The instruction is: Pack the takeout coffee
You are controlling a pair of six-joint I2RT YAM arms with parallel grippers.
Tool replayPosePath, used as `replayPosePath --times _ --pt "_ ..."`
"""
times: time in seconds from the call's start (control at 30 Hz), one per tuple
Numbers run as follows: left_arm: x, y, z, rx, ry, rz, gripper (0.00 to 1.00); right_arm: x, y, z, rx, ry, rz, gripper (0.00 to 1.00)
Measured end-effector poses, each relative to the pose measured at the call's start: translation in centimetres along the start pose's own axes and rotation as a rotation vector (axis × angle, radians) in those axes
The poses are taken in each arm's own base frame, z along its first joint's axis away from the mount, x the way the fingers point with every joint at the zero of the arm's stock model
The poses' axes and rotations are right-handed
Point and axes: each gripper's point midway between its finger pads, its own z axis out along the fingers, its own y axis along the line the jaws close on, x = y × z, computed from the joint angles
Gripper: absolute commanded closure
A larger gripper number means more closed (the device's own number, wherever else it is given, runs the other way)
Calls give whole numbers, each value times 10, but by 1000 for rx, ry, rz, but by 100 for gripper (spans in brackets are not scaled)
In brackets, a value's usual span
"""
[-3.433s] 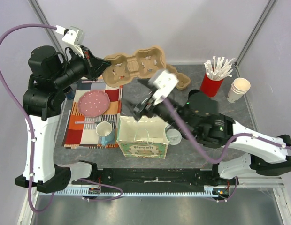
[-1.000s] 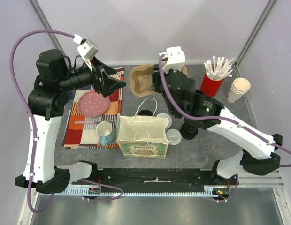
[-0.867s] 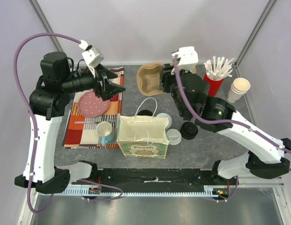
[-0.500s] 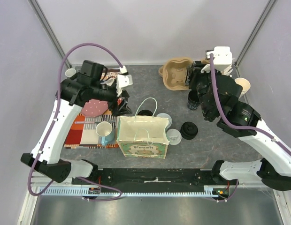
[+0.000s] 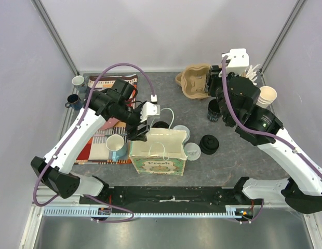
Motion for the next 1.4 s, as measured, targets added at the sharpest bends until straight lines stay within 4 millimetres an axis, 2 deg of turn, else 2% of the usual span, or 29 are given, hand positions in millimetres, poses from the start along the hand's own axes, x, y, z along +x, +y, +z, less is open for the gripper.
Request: replayPosePath --times 0.07,0.1,0.17,0.2,0.23,0.27,0.47,0.63,0.8,1.0,1.2,1.4 --pt "6 0 5 -1 26 4 45 2 0 2 -7 4 2 80" --pt "7 -1 8 1 34 11 60 2 1 2 -13 7 4 81" --pt "9 -3 12 7 46 22 74 4 2 4 -23 11 9 81" --pt "9 -4 13 14 48 29 86 5 3 4 -28 13 10 81" --pt "9 -5 14 18 48 30 94 5 3 4 -33 15 12 81" --pt "9 -7 14 23 46 36 98 6 4 4 -36 16 13 81" --pt "4 -26 4 68 11 58 98 7 7 4 -54 24 27 82" --pt "-6 -45 -8 90 -51 75 98 9 8 4 -62 29 27 83" --pt "-38 -56 -37 55 -149 69 98 12 11 5 -71 39 21 84" --pt "-80 -68 -86 -51 -288 30 98 14 10 5 -66 45 12 85" --pt "-90 -53 -130 -249 -373 -87 98 5 -1 3 -22 30 -6 85" --pt "-89 -25 -164 -468 -418 -207 98 -20 -16 -1 30 -16 -24 85"
